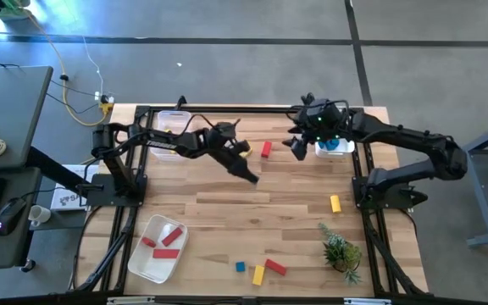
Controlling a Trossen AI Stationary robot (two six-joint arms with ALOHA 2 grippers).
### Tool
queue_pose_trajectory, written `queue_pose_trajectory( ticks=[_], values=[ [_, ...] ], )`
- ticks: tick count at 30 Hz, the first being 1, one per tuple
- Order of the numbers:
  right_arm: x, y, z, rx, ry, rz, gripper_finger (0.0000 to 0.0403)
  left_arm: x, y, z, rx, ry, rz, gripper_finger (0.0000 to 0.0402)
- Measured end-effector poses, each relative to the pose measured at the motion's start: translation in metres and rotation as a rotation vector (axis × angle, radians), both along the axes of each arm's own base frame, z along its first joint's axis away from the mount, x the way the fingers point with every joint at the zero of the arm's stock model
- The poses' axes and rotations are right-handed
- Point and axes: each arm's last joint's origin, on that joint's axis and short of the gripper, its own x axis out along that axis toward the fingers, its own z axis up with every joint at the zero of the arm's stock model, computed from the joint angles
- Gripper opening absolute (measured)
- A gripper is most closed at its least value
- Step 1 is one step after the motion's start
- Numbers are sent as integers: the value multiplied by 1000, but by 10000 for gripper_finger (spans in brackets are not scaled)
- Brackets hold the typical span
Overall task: Sort & place blocks by color
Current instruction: Put the blue block into the top white bin
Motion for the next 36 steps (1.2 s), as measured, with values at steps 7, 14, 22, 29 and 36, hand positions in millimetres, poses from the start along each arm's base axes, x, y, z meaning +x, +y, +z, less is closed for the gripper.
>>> queue_pose_trajectory(
  ticks=[7,14,22,29,36],
  values=[
    [12,22,6,-99,-66,186,245,6,5,23,-58,-178,47,104],
    [19,45,8,-130,-84,318,245,5,16,30,-89,-229,159,104],
    [28,58,18,-243,-187,332,245,5,18,36,-131,-265,205,104],
    [29,58,22,-258,-225,334,245,7,17,44,-151,-330,254,104],
    [30,58,23,-272,-233,330,245,7,18,49,-176,-373,314,104]
  ],
)
